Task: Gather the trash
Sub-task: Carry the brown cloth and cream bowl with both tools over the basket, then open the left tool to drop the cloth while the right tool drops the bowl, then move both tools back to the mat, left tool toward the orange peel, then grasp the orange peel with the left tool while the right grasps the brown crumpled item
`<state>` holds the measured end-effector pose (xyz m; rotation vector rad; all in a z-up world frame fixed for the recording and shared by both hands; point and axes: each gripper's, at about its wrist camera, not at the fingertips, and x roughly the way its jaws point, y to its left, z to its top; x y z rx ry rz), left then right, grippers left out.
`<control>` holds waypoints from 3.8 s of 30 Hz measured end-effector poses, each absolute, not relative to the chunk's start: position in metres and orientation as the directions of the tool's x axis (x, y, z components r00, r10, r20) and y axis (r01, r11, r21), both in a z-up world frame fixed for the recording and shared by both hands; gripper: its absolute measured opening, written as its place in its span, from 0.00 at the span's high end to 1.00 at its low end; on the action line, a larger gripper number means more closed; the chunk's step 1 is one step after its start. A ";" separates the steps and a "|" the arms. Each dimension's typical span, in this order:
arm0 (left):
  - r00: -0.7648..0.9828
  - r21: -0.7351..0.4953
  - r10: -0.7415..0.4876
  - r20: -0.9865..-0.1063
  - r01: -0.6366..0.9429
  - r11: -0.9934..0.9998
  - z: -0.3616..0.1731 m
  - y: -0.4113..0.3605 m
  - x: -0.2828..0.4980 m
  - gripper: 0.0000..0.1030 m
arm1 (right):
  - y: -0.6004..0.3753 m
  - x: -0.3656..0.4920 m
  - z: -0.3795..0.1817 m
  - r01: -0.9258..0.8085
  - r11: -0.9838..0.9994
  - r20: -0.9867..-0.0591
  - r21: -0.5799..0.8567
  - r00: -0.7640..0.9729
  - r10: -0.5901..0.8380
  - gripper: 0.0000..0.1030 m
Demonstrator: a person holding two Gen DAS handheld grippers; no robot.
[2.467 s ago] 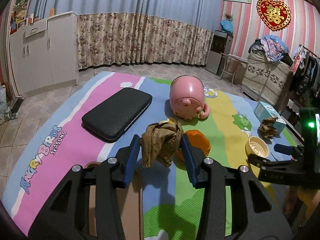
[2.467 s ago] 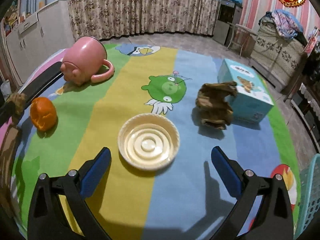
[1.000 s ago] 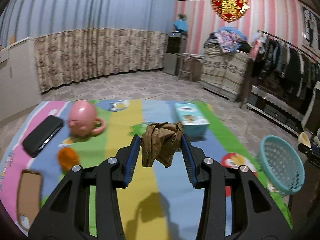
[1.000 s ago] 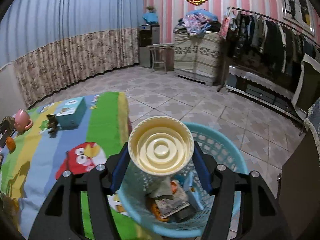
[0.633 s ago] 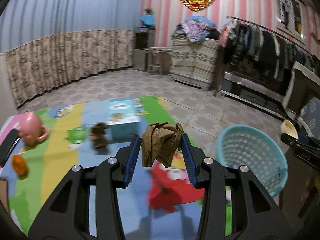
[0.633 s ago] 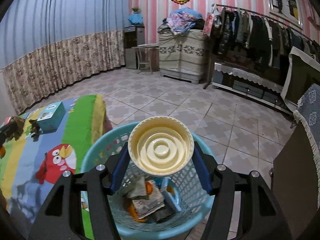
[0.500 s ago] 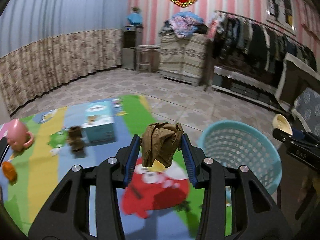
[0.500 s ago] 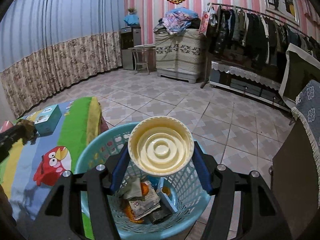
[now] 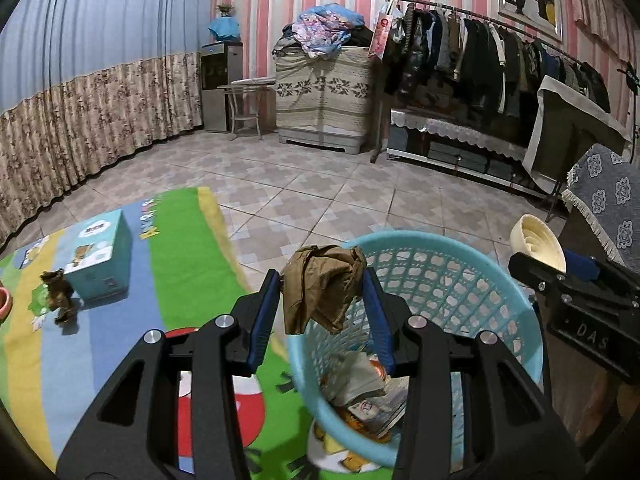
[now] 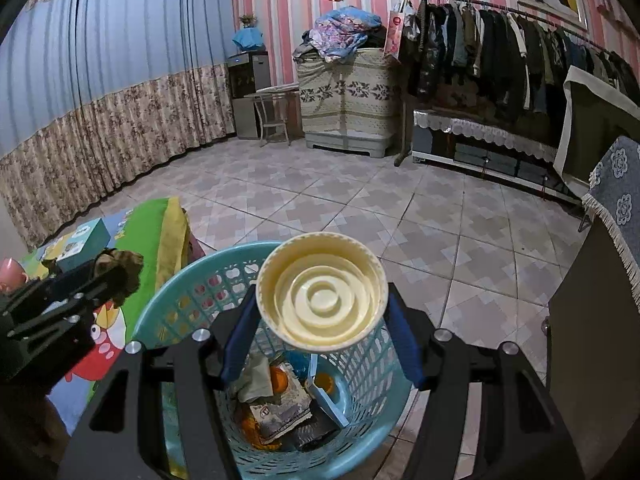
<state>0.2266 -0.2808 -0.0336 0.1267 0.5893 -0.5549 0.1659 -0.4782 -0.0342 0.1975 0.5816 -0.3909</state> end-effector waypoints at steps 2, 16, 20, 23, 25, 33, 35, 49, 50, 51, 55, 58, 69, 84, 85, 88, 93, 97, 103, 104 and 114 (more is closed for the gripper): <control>0.685 -0.048 -0.464 -0.562 0.533 0.845 -0.036 -0.286 0.229 0.60 | -0.478 0.166 -0.036 0.416 0.906 -0.569 0.074 0.764 -0.304 0.41; 0.646 -0.050 -0.476 -0.597 0.563 0.825 -0.048 -0.317 0.242 0.57 | -0.492 0.165 -0.037 0.451 0.885 -0.580 0.114 0.754 -0.310 0.41; 0.657 -0.040 -0.459 -0.597 0.547 0.836 -0.046 -0.317 0.246 0.46 | -0.493 0.165 -0.037 0.451 0.885 -0.580 0.113 0.754 -0.310 0.41; 0.672 -0.039 -0.445 -0.592 0.527 0.849 -0.042 -0.310 0.249 0.38 | -0.493 0.165 -0.037 0.450 0.885 -0.580 0.115 0.754 -0.308 0.41; 0.692 -0.037 -0.428 -0.581 0.503 0.863 -0.038 -0.302 0.251 0.30 | -0.493 0.165 -0.038 0.450 0.886 -0.579 0.114 0.754 -0.309 0.41; 0.742 -0.035 -0.366 -0.561 0.421 0.907 -0.029 -0.260 0.254 0.18 | -0.482 0.177 -0.040 0.421 0.901 -0.589 0.103 0.756 -0.286 0.41; 0.754 -0.034 -0.352 -0.554 0.403 0.915 -0.026 -0.249 0.253 0.16 | -0.477 0.181 -0.041 0.409 0.907 -0.589 0.103 0.759 -0.276 0.41; 0.797 -0.015 -0.285 -0.532 0.328 0.945 -0.017 -0.200 0.237 0.08 | -0.457 0.190 -0.043 0.406 0.913 -0.556 0.038 0.768 -0.318 0.08; 0.801 -0.010 -0.277 -0.531 0.321 0.947 -0.017 -0.197 0.235 0.08 | -0.456 0.190 -0.042 0.410 0.912 -0.557 0.030 0.764 -0.325 0.08; 0.803 -0.005 -0.271 -0.531 0.317 0.949 -0.018 -0.195 0.234 0.07 | -0.456 0.191 -0.042 0.412 0.911 -0.557 0.026 0.763 -0.329 0.08; 0.797 -0.015 -0.267 -0.543 0.308 0.951 -0.025 -0.184 0.227 0.06 | -0.455 0.191 -0.042 0.417 0.908 -0.562 0.026 0.758 -0.332 0.05; 0.783 -0.025 -0.260 -0.565 0.298 0.954 -0.033 -0.173 0.222 0.06 | -0.455 0.191 -0.042 0.417 0.909 -0.562 0.024 0.757 -0.333 0.05; 0.793 -0.024 -0.205 -0.574 0.234 0.972 -0.041 -0.116 0.207 0.06 | -0.412 0.201 -0.050 0.348 0.937 -0.566 -0.037 0.765 -0.307 0.05; 0.804 -0.062 0.031 -0.594 -0.084 0.995 -0.046 0.088 0.245 0.06 | -0.328 0.209 -0.058 0.189 0.982 -0.606 -0.018 0.779 -0.161 0.05; 0.801 -0.060 0.042 -0.598 -0.097 0.993 -0.047 0.098 0.248 0.06 | -0.323 0.210 -0.059 0.178 0.984 -0.609 -0.012 0.779 -0.148 0.05; 0.781 -0.047 0.060 -0.621 -0.114 0.992 -0.051 0.124 0.260 0.06 | -0.304 0.212 -0.062 0.148 0.989 -0.616 -0.018 0.778 -0.127 0.05; 0.743 -0.030 0.050 -0.667 -0.095 0.995 -0.066 0.140 0.281 0.06 | -0.275 0.227 -0.064 0.112 0.992 -0.643 -0.049 0.757 -0.117 0.05; 0.695 -0.077 -0.009 -0.719 -0.067 0.995 -0.078 0.144 0.298 0.13 | -0.259 0.243 -0.065 0.079 0.996 -0.659 -0.043 0.747 -0.088 0.05; 0.674 -0.090 -0.040 -0.738 -0.039 0.995 -0.089 0.142 0.309 0.37 | -0.219 0.279 -0.058 0.020 1.000 -0.680 0.015 0.734 -0.005 0.05; 0.675 -0.096 -0.045 -0.736 -0.039 0.995 -0.089 0.143 0.309 0.39 | -0.213 0.283 -0.058 0.014 1.000 -0.680 0.010 0.733 -0.003 0.05; 0.705 -0.134 -0.058 -0.707 -0.053 0.990 -0.087 0.149 0.302 0.63 | -0.157 0.334 -0.069 -0.040 0.998 -0.701 0.038 0.711 0.055 0.05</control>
